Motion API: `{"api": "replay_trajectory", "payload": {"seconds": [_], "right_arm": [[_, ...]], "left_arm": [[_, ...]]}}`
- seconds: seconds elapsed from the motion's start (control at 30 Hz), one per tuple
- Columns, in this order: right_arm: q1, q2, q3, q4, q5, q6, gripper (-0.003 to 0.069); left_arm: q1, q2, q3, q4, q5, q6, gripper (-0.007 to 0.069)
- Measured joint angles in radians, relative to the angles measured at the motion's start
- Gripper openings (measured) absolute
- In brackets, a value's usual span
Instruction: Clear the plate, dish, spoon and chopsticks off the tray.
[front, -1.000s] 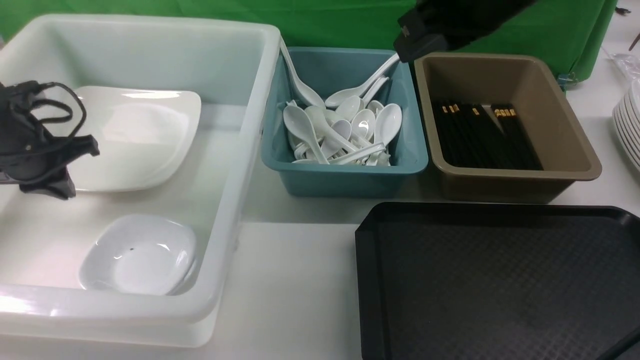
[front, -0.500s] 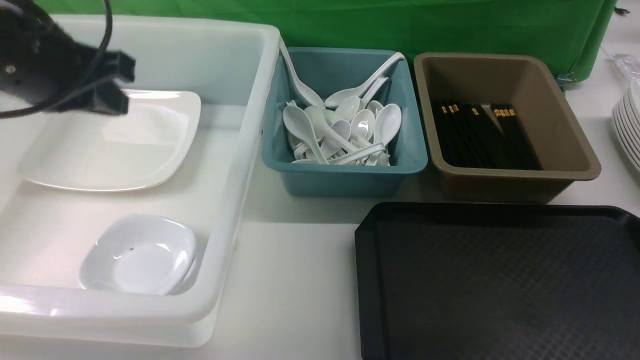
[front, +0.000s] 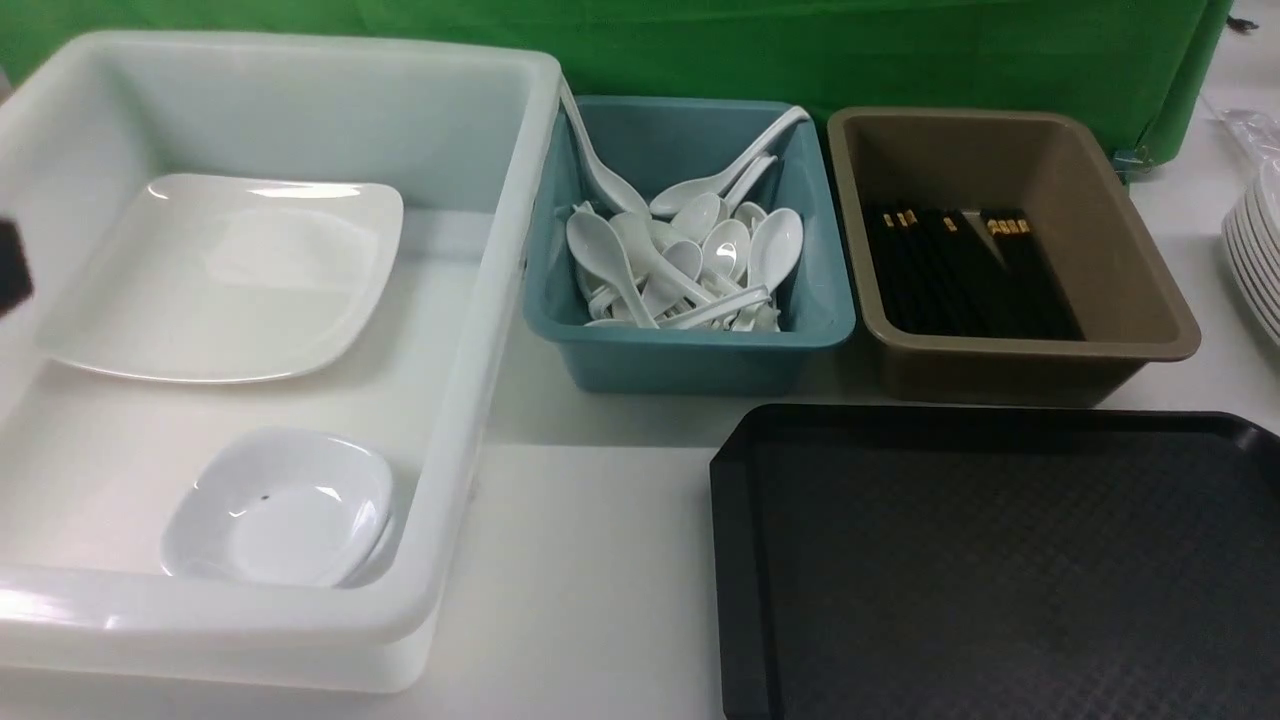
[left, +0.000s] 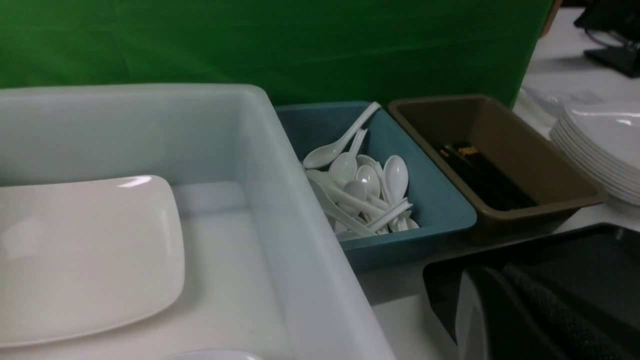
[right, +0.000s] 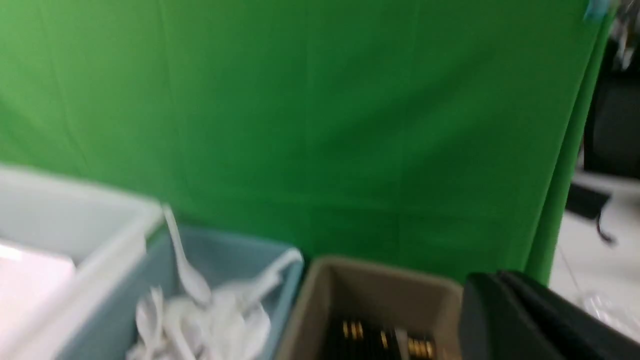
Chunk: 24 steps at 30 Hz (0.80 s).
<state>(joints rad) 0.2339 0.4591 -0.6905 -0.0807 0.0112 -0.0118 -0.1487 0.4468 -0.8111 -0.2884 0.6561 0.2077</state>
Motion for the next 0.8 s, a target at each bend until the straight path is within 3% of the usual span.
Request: {"api": "replay_trajectory", "payload": {"seconds": [0.1, 0.33, 0.8], "right_arm": [[0.0, -0.174, 0.21, 0.0, -0.167, 0.0, 0.0023], [-0.001, -0.362, 0.32, -0.001, -0.266, 0.0, 0.0062], [-0.001, -0.378, 0.326, -0.001, -0.274, 0.0, 0.013]], "left_arm": [[0.0, -0.158, 0.188, -0.019, -0.104, -0.041, 0.001], [0.0, -0.296, 0.456, -0.084, -0.293, -0.061, 0.001], [0.0, -0.3, 0.492, -0.103, -0.329, -0.055, 0.001]]}}
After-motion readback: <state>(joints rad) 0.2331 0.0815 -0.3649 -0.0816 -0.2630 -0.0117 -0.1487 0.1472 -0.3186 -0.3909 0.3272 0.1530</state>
